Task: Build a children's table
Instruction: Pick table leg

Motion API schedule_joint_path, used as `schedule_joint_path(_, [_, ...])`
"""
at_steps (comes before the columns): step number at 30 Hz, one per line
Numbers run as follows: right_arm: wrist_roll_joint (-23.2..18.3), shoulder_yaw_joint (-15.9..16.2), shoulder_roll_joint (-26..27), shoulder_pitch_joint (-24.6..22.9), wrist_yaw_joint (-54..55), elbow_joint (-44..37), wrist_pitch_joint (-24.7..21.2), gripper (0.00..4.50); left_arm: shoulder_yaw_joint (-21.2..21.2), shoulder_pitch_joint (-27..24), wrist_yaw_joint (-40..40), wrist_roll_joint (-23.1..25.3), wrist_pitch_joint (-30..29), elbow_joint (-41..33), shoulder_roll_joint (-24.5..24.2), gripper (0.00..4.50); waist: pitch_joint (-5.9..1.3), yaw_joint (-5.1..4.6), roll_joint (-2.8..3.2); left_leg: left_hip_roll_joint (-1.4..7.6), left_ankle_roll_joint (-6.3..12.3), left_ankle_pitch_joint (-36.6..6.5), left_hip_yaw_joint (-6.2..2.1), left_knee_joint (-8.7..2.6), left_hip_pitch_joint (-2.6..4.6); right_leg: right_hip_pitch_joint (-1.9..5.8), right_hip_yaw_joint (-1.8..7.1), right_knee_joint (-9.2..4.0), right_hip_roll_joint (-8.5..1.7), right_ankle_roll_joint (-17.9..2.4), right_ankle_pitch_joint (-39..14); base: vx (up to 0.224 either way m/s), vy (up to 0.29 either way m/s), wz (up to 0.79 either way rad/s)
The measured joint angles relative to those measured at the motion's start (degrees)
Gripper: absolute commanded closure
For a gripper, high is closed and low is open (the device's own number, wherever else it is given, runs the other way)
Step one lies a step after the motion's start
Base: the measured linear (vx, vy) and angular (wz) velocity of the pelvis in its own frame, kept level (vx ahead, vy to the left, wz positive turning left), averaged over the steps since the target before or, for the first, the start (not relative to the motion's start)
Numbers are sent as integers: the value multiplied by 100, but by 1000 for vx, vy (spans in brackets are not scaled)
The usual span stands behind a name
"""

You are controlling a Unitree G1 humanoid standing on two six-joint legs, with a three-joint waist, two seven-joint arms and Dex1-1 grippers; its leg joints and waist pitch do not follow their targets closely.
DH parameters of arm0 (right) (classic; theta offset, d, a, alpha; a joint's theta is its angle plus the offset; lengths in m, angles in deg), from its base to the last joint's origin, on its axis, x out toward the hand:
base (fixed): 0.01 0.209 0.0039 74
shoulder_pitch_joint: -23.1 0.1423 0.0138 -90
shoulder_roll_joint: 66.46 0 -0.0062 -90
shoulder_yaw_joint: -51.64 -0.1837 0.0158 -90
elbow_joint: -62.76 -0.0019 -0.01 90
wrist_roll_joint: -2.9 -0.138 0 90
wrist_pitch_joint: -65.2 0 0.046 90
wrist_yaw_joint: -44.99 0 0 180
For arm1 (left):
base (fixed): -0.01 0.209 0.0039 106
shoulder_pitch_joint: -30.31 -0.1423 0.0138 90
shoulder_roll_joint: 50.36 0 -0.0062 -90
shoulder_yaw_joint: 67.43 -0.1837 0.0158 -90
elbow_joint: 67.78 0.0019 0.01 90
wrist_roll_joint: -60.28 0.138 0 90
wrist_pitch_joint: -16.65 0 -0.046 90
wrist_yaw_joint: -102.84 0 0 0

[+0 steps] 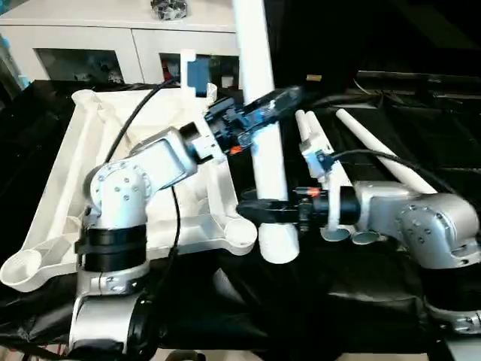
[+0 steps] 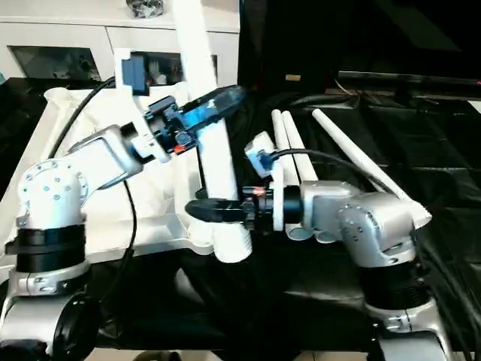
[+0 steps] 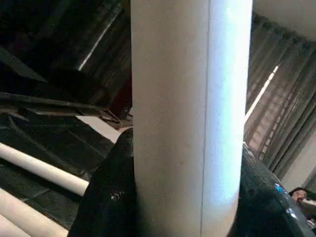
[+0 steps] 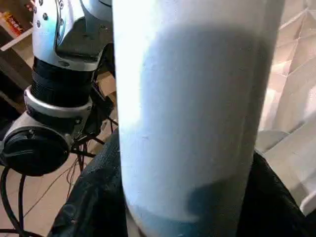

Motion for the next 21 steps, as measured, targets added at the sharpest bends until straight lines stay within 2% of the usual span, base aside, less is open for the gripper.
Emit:
schedule_joint_path(2, [226,-9,153,1,399,48,128,259,-128,-32,457,363,221,-119,121,195,0,3,1,0,-4,2,0,0,-2,1,-1,0,-2,2,3,0,0,0])
schedule_joint_path(10, [734,42,291,2,1020,282,441,260,-197,-40,1725,967,297,-212,479,187,0,-22,1,0,-14,8,0,-1,0,-1,-1,2,-1,4,5,0,0,0])
schedule_joint_path(15, [892,91,415,3,1214,284,540,261,-41,-41,2373,1052,544,-194,867,233,0,-23,1,0,-13,8,0,-1,-2,-1,0,-2,-1,4,5,0,0,0])
schedule_joint_path(21, [930,133,434,3,1242,284,611,261,32,-56,2441,1029,536,-198,913,265,0,-21,1,0,-13,8,0,-1,-2,-1,-1,-2,-1,4,5,0,0,0])
